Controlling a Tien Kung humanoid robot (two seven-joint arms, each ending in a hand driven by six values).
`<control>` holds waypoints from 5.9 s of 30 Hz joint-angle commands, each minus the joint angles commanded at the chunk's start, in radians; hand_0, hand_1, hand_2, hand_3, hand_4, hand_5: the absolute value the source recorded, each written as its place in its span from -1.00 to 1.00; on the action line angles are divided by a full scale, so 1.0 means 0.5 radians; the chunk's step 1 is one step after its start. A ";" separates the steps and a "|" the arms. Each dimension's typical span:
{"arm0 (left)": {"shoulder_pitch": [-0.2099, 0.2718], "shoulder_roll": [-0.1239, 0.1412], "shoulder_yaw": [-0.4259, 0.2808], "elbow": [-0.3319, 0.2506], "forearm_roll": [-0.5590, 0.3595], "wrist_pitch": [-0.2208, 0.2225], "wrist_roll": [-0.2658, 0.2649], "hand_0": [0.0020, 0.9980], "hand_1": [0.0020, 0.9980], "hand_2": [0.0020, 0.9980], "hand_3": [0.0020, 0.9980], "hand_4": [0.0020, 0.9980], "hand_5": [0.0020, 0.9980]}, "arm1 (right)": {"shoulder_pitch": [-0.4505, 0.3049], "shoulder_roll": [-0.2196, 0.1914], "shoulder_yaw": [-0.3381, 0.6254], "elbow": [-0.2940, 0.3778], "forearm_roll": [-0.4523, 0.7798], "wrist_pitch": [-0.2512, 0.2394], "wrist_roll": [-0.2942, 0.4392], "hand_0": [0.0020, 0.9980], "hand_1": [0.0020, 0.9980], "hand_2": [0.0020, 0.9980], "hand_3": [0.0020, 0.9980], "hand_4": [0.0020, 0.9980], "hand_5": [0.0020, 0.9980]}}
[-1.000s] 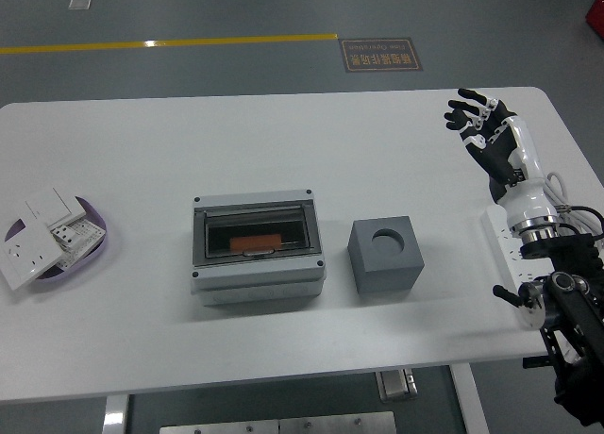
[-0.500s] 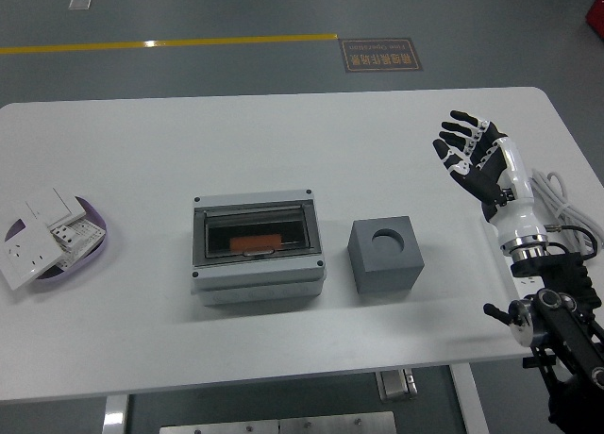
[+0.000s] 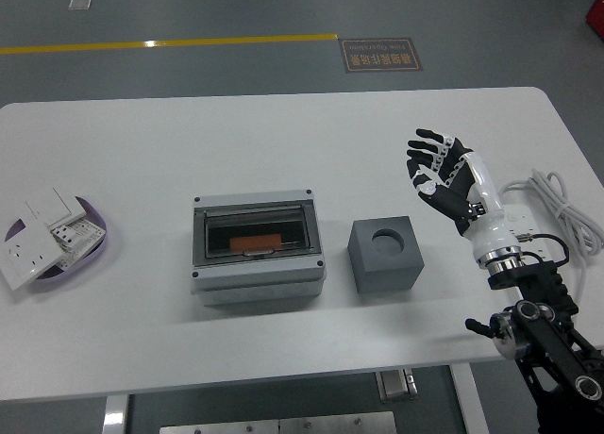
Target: Pick up the cylinder from the cube,place it in the box,flap close box
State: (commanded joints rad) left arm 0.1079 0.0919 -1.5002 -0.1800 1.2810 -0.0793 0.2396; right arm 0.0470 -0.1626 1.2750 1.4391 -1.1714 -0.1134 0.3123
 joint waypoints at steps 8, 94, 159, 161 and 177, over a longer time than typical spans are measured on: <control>-0.027 0.006 0.000 0.000 0.001 -0.003 -0.009 0.28 0.33 0.18 0.31 0.44 -0.42 | -0.002 -0.016 0.040 0.019 -0.006 -0.006 0.013 0.49 0.38 0.32 0.44 0.20 -1.00; -0.117 0.035 0.037 0.000 -0.004 -0.018 -0.037 0.28 0.33 0.18 0.31 0.44 -0.41 | -0.016 -0.010 0.208 0.091 -0.050 -0.042 -0.021 0.47 0.33 0.28 0.31 0.28 -0.86; -0.105 0.028 0.045 0.000 -0.003 -0.023 -0.069 0.28 0.33 0.18 0.31 0.44 -0.40 | 0.017 -0.006 0.194 0.125 -0.069 -0.067 -0.028 0.47 0.30 0.28 0.33 0.30 -0.77; -0.107 0.027 0.040 0.000 0.001 -0.022 -0.066 0.28 0.33 0.18 0.31 0.44 -0.40 | 0.015 -0.005 0.197 0.124 -0.070 -0.068 -0.028 0.47 0.29 0.27 0.33 0.30 -0.78; -0.132 0.027 0.084 0.000 -0.066 -0.015 -0.064 0.28 0.33 0.18 0.31 0.44 -0.40 | 0.021 0.020 0.181 0.115 -0.091 -0.062 -0.027 0.47 0.29 0.27 0.33 0.31 -0.77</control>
State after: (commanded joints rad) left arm 0.0420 0.1056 -1.4580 -0.1800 1.2478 -0.0867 0.2077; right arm 0.0573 -0.1524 1.3654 1.4964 -1.2171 -0.1444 0.2988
